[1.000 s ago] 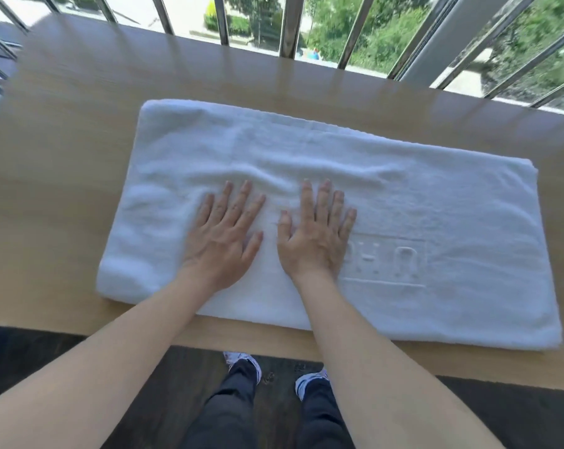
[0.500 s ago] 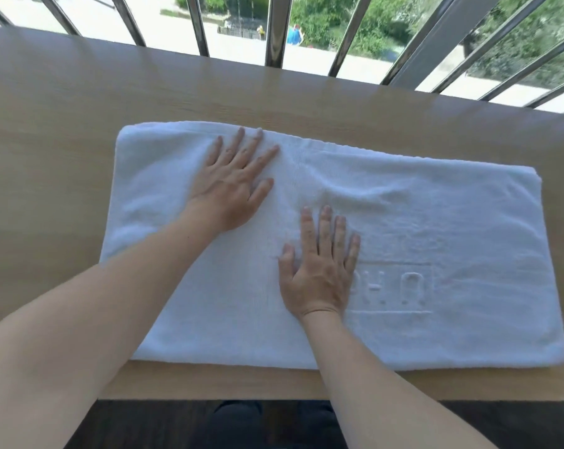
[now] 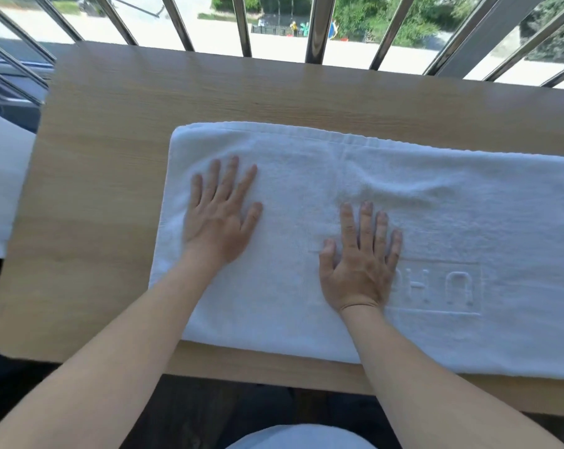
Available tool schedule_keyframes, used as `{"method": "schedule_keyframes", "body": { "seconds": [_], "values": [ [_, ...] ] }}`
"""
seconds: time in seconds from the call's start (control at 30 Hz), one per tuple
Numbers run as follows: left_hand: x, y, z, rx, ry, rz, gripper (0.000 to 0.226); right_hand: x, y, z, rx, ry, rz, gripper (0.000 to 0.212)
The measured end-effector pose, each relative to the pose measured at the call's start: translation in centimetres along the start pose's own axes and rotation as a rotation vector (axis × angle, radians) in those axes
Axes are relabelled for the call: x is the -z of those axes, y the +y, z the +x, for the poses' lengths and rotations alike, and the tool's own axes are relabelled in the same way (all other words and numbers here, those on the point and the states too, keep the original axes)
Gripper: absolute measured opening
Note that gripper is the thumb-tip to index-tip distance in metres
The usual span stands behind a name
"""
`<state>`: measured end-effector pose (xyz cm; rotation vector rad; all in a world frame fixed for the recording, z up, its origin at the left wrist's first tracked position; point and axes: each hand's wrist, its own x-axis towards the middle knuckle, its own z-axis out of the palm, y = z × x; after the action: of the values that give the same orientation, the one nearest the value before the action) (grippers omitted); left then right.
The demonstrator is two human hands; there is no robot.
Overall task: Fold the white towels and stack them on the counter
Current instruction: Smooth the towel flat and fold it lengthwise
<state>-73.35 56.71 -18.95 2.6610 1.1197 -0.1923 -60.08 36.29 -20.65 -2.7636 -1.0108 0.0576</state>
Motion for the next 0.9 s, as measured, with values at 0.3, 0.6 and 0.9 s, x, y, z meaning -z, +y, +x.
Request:
{"method": "schedule_keyframes", "body": {
  "seconds": [0.3, 0.6, 0.9],
  "values": [
    [1.3, -1.1, 4.0, 0.244, 0.037, -0.079, 0.064, -0.3, 0.2, -0.1, -0.002, 0.039, 0.011, 0.063],
    [1.7, -2.6, 4.6, 0.232, 0.037, -0.06, 0.075, -0.5, 0.2, -0.1, -0.001, 0.055, 0.009, 0.062],
    [-0.3, 1.4, 0.5, 0.1, 0.046, -0.1, 0.072, -0.6, 0.1, -0.1, 0.001, 0.064, 0.013, 0.062]
  ]
}}
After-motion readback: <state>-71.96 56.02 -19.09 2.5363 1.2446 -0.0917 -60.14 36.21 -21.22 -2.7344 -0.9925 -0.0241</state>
